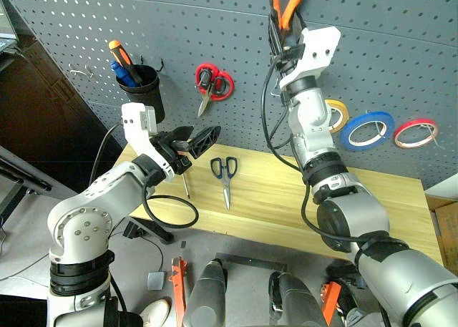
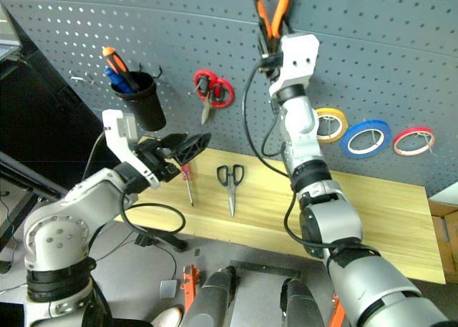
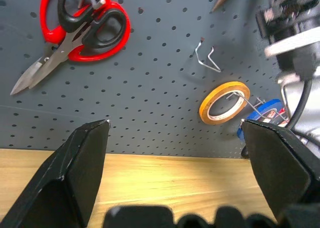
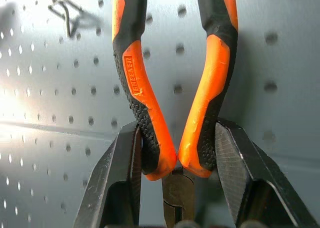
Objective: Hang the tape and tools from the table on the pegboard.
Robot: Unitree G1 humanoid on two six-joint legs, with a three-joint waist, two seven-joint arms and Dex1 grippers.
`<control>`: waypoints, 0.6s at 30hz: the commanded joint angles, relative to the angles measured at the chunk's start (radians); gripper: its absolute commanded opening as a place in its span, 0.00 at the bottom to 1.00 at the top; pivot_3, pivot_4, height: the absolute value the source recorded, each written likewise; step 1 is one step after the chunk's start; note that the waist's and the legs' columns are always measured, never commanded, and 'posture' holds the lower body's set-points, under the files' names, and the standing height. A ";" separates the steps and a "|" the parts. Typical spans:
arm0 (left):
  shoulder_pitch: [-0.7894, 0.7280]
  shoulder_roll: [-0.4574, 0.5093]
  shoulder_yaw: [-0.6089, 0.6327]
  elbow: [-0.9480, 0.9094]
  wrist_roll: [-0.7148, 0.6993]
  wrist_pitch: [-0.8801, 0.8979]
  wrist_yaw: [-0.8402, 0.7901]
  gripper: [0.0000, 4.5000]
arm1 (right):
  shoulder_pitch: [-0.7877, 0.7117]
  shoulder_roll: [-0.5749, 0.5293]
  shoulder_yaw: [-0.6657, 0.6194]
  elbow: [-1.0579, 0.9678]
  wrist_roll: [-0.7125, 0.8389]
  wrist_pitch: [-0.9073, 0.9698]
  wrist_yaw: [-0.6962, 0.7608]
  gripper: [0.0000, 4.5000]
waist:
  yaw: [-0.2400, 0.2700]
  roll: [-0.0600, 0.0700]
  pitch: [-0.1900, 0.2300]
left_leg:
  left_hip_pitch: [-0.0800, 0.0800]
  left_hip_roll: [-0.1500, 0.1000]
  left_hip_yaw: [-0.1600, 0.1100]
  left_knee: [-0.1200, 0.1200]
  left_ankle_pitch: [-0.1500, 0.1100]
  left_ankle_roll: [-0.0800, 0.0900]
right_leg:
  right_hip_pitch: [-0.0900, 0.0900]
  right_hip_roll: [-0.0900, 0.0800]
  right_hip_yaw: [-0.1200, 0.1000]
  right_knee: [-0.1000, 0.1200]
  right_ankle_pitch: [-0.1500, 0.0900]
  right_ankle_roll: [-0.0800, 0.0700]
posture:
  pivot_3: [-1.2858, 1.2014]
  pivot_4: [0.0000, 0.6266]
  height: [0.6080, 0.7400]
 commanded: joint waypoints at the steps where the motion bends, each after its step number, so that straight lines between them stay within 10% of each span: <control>1: 0.007 0.005 0.025 -0.032 -0.007 -0.013 -0.004 1.00 | 0.044 -0.028 -0.023 -0.013 0.005 0.070 -0.048 0.38 | 0.000 0.000 0.000 | 0.000 0.000 0.000 0.000 0.000 0.000 | 0.000 0.000 -0.001 0.000 0.000 0.000 | 0.64 0.37 1.00; 18: -0.006 0.005 0.019 -0.018 0.002 -0.012 -0.004 1.00 | 0.182 -0.023 0.019 -0.151 -0.011 0.166 -0.054 0.38 | -0.006 0.000 0.000 | -0.005 0.001 -0.002 -0.001 0.000 0.001 | -0.004 -0.001 -0.004 0.000 0.000 0.000 | 0.63 0.38 1.00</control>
